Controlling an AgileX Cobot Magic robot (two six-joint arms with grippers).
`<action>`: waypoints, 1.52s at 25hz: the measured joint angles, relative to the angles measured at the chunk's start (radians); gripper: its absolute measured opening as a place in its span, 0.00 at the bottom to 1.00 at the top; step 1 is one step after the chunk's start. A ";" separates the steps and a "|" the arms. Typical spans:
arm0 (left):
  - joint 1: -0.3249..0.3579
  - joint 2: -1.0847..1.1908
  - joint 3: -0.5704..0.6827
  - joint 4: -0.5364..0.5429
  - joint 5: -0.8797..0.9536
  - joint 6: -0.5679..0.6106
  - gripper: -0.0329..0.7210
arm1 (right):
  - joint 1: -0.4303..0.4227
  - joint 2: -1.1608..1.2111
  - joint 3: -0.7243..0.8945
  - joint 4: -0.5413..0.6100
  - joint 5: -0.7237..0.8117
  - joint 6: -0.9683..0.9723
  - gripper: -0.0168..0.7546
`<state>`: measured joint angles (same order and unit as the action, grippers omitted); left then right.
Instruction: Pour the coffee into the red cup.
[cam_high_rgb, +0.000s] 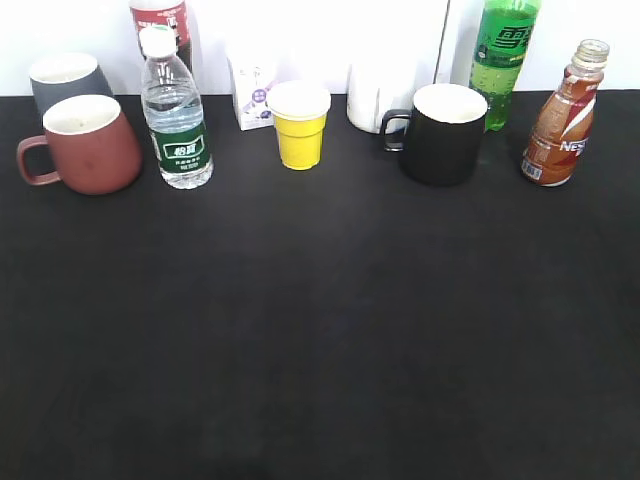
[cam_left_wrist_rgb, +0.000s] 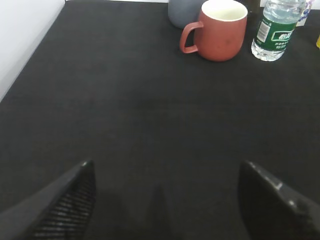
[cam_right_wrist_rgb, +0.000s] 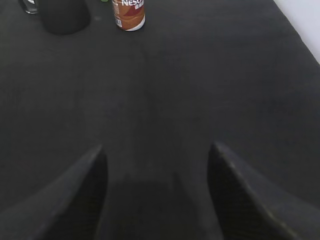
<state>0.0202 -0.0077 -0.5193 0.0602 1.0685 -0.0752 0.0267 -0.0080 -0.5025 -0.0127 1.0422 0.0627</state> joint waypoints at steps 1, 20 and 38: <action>0.000 0.000 0.000 0.000 0.000 0.000 0.95 | 0.000 0.000 0.000 0.000 0.000 0.000 0.67; 0.000 0.031 0.006 0.006 -0.390 0.000 0.85 | 0.000 0.000 0.000 0.000 0.000 0.000 0.67; 0.000 1.442 0.153 0.012 -1.819 0.000 0.83 | 0.000 0.000 0.000 0.000 0.000 0.000 0.67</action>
<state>0.0202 1.4342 -0.3662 0.0726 -0.7502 -0.0752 0.0267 -0.0080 -0.5025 -0.0127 1.0422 0.0627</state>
